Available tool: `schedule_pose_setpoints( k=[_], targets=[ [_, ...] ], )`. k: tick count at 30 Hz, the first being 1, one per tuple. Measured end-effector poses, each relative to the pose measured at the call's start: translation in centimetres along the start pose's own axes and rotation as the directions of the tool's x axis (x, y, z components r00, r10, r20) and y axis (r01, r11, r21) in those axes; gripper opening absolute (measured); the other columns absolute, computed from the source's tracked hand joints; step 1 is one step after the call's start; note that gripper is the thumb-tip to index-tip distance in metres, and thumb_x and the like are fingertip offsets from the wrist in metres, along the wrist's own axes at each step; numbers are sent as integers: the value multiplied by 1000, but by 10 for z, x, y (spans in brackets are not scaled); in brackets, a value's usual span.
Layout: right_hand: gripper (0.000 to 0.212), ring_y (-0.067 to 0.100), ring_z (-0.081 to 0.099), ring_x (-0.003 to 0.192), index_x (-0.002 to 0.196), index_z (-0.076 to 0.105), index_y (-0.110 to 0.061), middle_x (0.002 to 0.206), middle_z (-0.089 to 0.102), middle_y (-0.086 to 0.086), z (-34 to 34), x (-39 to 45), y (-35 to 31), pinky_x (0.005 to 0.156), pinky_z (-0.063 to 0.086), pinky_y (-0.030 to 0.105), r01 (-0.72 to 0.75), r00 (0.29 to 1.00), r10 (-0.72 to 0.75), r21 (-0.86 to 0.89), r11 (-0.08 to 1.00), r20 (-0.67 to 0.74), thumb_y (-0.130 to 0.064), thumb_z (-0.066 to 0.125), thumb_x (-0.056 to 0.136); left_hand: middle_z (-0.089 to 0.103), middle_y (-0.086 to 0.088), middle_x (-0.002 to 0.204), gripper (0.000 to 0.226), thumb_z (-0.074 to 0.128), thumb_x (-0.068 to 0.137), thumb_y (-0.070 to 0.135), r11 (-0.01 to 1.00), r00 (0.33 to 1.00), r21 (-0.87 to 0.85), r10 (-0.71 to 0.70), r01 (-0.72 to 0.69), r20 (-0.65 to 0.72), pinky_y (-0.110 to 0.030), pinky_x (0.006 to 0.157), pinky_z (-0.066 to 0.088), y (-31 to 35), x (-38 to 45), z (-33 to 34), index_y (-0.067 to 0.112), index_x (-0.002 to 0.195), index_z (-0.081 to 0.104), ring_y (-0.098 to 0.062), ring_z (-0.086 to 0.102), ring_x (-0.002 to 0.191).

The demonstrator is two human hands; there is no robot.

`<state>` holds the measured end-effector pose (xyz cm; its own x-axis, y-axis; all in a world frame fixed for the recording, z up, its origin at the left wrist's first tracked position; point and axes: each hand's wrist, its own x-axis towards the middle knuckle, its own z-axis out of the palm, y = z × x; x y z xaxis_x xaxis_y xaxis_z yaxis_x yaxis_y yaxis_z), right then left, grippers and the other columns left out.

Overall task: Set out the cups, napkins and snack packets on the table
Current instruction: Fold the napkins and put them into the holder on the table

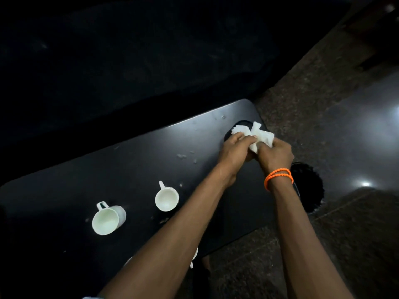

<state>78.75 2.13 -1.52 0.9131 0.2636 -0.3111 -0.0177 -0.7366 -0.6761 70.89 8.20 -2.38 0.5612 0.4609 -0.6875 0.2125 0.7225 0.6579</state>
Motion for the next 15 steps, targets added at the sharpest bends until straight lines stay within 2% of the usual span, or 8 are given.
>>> schedule_pose_setpoints(
  k=[2,4,5,8,10,11,13,15],
  targets=[
    [29,27,66,86,108,78,-10,97,77,14,-3,13,-4,69,42,16,-3,1000,6,-97,995,26,-11,63,83,75,-16,112,16,61,99,21,995,999,-88,-52,50,-18,-44,95,62,3,9,2,9,106,70,-27,73,101],
    [31,30,69,86,111,76,-3,106,76,22,-5,25,-11,67,43,12,-5,999,10,-143,990,37,-7,65,82,73,-14,104,19,60,100,22,978,993,-189,-99,85,-66,-37,80,64,10,16,3,8,110,68,-25,72,95],
    [32,29,70,85,111,75,-1,107,75,23,-4,30,-14,65,46,11,-7,999,15,-165,986,52,-4,67,80,73,-15,104,23,60,100,24,968,988,-231,-119,94,-100,-38,79,64,13,20,2,6,112,67,-28,73,97],
    [39,35,69,110,120,72,-6,122,71,22,3,39,-24,84,51,23,-10,995,33,-227,974,99,-8,65,82,76,-17,105,29,61,101,34,944,974,-316,-151,92,-167,-36,77,65,15,25,-3,6,105,68,-31,76,98],
    [43,40,68,112,123,70,-12,124,69,21,6,39,-27,95,57,37,-3,993,28,-204,979,118,-12,62,81,75,-11,95,29,60,102,40,937,970,-336,-160,92,-182,-30,64,64,12,25,-7,12,95,64,-23,75,86],
    [44,40,68,109,123,70,-15,122,70,20,7,38,-26,94,59,42,21,993,2,-187,982,120,-13,61,80,76,-8,93,31,59,102,43,936,969,-339,-161,91,-186,-29,60,63,10,25,-9,14,95,64,-20,74,84],
    [41,39,69,107,120,72,-19,118,73,17,8,36,-20,94,58,40,97,991,-75,-197,976,114,-14,61,82,78,-3,91,35,56,103,47,944,971,-321,-141,74,-191,-26,59,62,4,24,-10,14,101,69,-15,74,84],
    [34,38,69,106,115,76,-21,113,75,17,9,35,-14,90,56,35,147,983,-115,-239,960,144,-16,63,84,80,-3,102,46,53,103,51,955,978,-291,-112,57,-176,-29,72,64,1,22,-7,11,118,71,-14,75,92]
  ],
)
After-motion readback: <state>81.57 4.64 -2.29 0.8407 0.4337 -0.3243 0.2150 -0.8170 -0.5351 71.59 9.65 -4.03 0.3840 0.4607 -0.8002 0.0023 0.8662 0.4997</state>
